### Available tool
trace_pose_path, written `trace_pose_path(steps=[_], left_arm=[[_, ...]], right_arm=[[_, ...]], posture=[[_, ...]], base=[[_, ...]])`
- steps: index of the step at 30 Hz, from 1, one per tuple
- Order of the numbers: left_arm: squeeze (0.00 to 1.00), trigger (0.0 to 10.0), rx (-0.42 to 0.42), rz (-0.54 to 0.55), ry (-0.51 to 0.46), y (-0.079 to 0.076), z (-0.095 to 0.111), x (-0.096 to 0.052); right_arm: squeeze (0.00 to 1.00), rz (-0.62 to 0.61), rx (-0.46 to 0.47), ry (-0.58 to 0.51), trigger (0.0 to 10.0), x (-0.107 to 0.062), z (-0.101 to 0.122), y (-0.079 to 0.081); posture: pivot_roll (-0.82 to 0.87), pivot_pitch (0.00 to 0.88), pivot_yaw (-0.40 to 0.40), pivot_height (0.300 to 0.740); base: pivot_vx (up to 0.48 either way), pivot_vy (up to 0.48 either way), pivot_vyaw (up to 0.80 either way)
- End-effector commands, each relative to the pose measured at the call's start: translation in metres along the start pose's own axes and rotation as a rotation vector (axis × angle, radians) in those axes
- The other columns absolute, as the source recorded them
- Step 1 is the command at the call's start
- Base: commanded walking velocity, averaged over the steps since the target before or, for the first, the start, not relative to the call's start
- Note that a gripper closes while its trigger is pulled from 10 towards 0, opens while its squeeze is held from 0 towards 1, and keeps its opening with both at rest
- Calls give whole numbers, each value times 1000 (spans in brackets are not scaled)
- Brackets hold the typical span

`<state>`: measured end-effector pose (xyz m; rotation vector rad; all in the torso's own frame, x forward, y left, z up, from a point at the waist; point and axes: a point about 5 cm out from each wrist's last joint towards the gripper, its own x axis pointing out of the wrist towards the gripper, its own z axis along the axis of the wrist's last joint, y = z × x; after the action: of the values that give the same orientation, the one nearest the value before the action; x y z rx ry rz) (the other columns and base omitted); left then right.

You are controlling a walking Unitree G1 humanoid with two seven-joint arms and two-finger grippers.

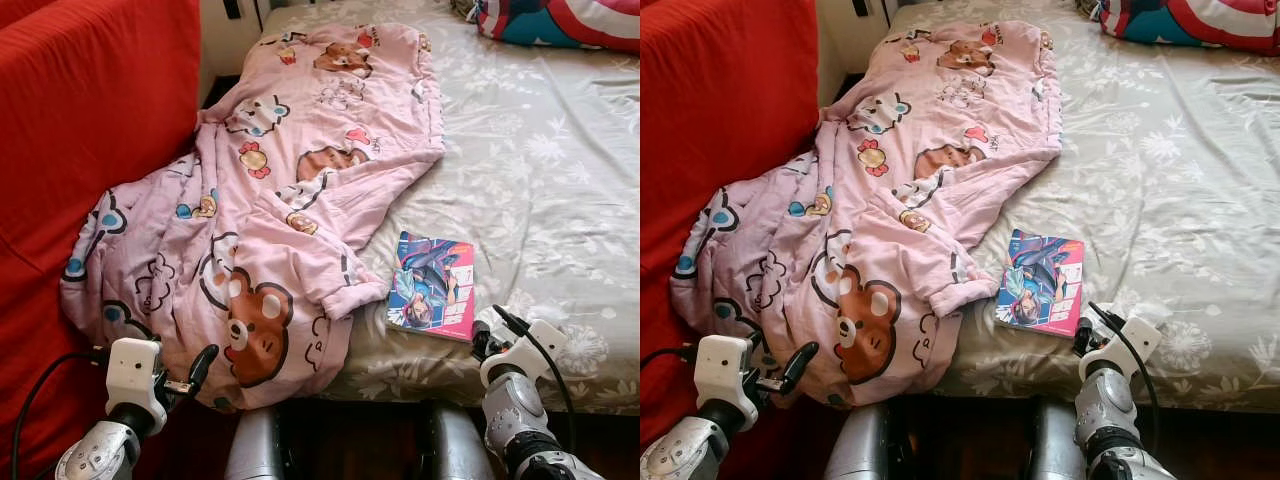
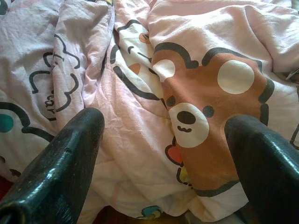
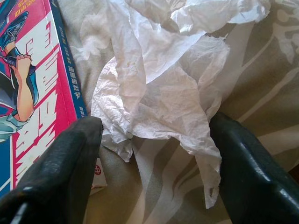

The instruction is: Clean up the room

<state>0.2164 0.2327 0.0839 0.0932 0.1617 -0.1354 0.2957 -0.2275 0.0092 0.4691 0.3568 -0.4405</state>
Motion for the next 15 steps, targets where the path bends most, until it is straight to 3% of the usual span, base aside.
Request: trace_pose_path(steps=[1,15], left_arm=[[0,10000,9,27,39,5,-8,-4],[0,10000,22,26,40,7,-8,-3]], right_arm=[[0,8,5,22,0,-2,-7,3],[0,7,10,32,0,-3,-10,4]], posture=[[202,169,103,592],[201,162,108,592]], base=[[0,0,0],[0,0,0]])
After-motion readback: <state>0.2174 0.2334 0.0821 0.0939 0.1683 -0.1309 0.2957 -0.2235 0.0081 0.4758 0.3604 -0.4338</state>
